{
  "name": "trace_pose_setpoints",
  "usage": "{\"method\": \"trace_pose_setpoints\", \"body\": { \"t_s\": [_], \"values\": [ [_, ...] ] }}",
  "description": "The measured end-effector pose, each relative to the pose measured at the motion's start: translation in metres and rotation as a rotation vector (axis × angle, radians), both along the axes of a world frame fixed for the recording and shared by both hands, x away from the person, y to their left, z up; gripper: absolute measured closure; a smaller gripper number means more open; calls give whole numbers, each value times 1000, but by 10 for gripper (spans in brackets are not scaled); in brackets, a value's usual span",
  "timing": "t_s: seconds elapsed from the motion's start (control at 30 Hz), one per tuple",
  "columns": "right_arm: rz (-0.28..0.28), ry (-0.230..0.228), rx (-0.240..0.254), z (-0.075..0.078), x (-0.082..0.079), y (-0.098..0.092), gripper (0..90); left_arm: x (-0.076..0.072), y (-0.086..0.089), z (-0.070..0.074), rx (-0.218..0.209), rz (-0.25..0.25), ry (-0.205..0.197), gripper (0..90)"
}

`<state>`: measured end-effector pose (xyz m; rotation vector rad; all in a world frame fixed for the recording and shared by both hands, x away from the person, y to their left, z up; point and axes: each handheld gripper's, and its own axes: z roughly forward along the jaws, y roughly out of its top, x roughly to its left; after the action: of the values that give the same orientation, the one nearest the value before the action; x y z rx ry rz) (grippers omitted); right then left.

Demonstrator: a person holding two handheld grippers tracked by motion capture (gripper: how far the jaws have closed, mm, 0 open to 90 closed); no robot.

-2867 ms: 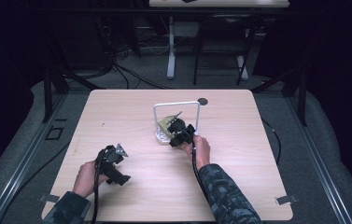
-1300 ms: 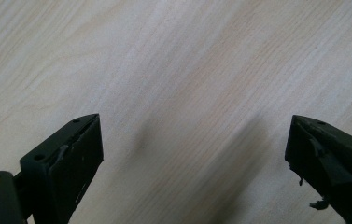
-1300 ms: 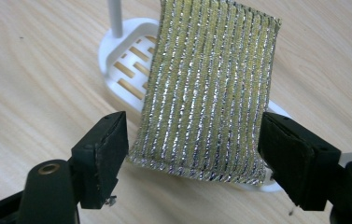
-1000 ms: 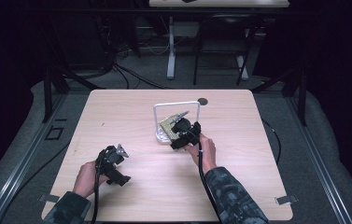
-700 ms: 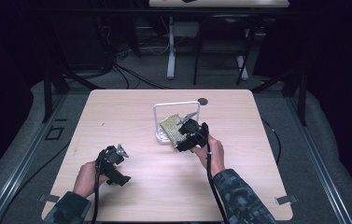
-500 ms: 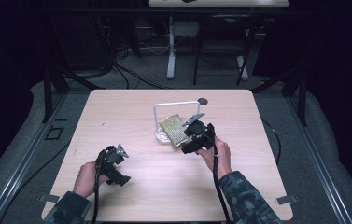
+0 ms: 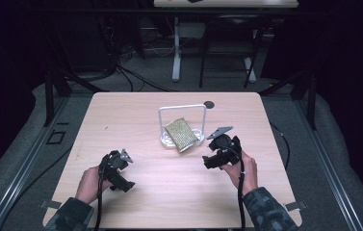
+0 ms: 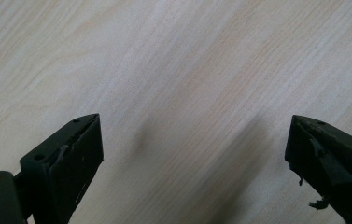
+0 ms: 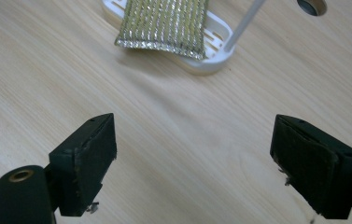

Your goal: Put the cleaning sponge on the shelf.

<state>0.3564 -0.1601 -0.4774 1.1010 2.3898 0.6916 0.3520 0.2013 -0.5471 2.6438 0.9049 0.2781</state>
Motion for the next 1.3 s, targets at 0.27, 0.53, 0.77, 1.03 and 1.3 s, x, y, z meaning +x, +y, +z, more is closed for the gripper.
{"method": "trace_pose_setpoints", "body": {
  "t_s": [0.27, 0.53, 0.77, 1.03, 1.3],
  "values": [
    [-59, 24, 25, -9, -19, -36, 106, 0, -1, -1, 6, -4, 2, 44],
    [-86, 61, 24, -29, -34, -60, 81, -1, -2, -1, 10, -7, 1, 45],
    [-116, 119, 10, -46, -43, -76, 14, -1, -2, 0, 0, -6, 2, 44],
    [-125, 191, -28, -63, -40, -77, 0, -1, -2, 0, 2, -13, -1, 44],
    [-105, 220, -66, -69, -37, -75, 7, 0, -5, -1, 7, -17, -1, 44]
  ]
}}
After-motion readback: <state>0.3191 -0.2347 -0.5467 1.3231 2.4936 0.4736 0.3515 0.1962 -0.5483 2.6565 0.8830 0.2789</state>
